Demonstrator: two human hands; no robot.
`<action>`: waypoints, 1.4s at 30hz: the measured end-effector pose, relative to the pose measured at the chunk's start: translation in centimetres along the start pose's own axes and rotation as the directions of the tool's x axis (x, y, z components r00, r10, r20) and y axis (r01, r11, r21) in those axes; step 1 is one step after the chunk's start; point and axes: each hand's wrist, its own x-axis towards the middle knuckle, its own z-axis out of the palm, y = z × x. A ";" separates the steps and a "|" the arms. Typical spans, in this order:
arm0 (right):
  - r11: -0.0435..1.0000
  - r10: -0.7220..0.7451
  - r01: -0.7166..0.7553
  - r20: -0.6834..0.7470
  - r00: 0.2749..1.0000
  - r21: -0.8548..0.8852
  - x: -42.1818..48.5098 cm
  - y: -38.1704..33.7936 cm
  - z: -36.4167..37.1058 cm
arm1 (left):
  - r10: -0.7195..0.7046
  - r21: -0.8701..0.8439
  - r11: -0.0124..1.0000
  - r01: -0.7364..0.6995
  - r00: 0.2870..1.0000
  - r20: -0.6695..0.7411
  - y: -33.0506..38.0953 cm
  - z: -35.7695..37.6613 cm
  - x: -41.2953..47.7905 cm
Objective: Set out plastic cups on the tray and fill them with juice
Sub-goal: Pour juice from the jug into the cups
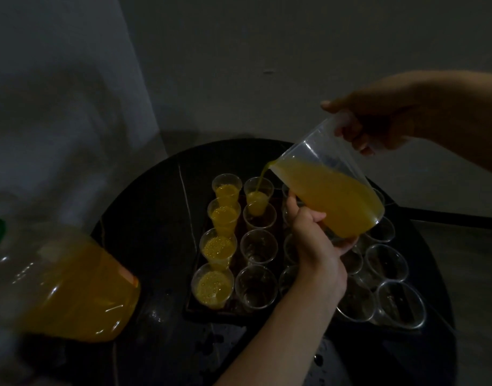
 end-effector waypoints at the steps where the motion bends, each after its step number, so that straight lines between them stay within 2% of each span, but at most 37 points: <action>1: 1.000 0.000 0.000 0.001 1.000 -0.006 0.0 0.0 0.0 | 0.000 0.001 1.000 0.000 1.000 0.002 0.0 0.0 0.0; 31: 1.000 -0.007 0.007 -0.006 1.000 -0.020 0.2 0.3 0.0 | 0.005 0.021 1.000 -0.005 1.000 0.014 -0.3 -0.2 0.0; 42: 0.999 -0.018 0.020 -0.044 0.999 0.030 -1.0 0.7 0.3 | -0.004 0.031 1.000 0.004 1.000 0.001 0.1 -0.3 0.1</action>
